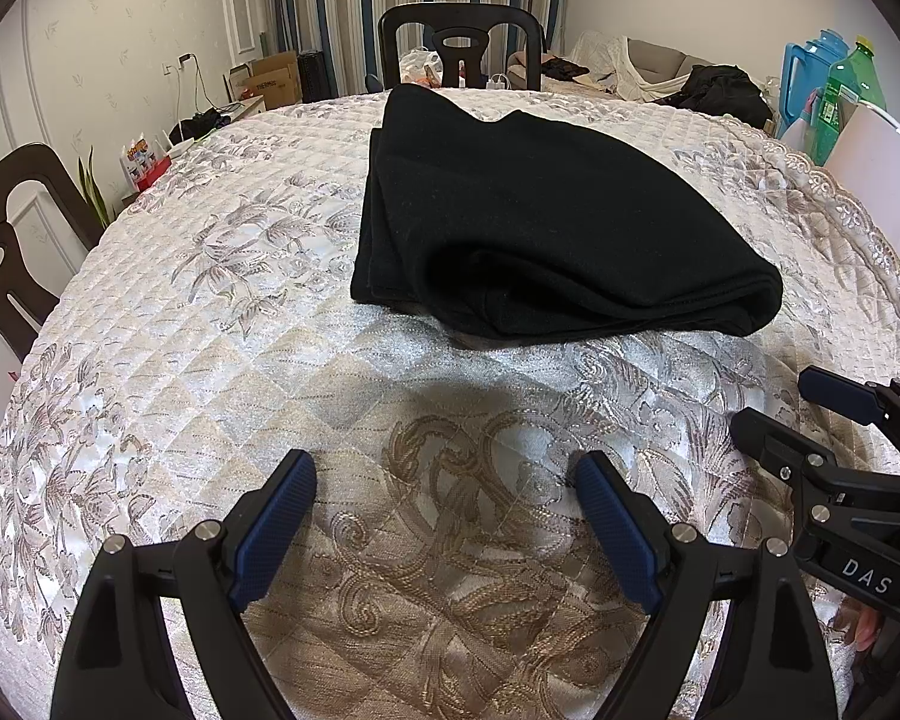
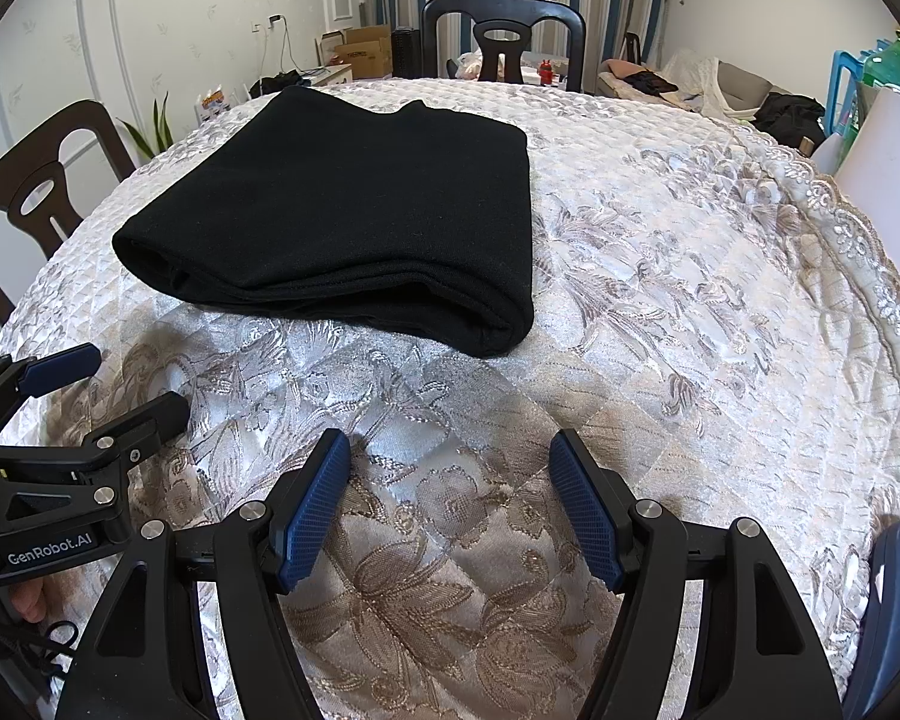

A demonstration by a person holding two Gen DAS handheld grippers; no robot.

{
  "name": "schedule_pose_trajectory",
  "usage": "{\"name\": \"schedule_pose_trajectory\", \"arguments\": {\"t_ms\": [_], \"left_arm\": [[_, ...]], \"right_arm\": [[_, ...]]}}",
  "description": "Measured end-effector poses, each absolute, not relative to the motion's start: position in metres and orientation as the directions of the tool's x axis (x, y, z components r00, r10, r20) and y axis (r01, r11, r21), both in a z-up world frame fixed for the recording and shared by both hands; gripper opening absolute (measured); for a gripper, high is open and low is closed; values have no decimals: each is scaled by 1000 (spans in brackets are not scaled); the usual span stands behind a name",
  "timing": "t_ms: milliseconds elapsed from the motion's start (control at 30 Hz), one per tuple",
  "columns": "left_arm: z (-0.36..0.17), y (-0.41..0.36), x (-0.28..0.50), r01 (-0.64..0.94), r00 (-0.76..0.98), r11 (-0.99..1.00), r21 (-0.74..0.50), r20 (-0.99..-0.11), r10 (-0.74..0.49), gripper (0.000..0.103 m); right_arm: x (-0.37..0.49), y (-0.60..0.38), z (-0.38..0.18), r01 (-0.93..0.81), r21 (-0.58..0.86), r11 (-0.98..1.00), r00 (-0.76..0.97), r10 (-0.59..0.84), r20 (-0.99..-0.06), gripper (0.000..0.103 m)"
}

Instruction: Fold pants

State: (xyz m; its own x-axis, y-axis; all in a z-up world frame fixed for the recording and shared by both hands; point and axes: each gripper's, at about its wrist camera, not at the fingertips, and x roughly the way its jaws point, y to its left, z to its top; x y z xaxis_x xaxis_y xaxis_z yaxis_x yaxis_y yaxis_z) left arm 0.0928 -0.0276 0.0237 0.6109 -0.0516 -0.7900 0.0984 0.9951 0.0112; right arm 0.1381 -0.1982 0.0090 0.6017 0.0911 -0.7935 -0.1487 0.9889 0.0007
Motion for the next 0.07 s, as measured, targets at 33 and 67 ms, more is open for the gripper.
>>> {"name": "schedule_pose_trajectory", "arguments": {"t_ms": [33,67], "left_arm": [[24,-28,93,98,611,995,11,-790,-51,90],[24,-28,93,98,611,995,11,-790,-51,90]], "right_arm": [[138,-198,9,-149,1,989,602,91,-793,69],[138,-198,9,-149,1,989,602,91,-793,69]]}}
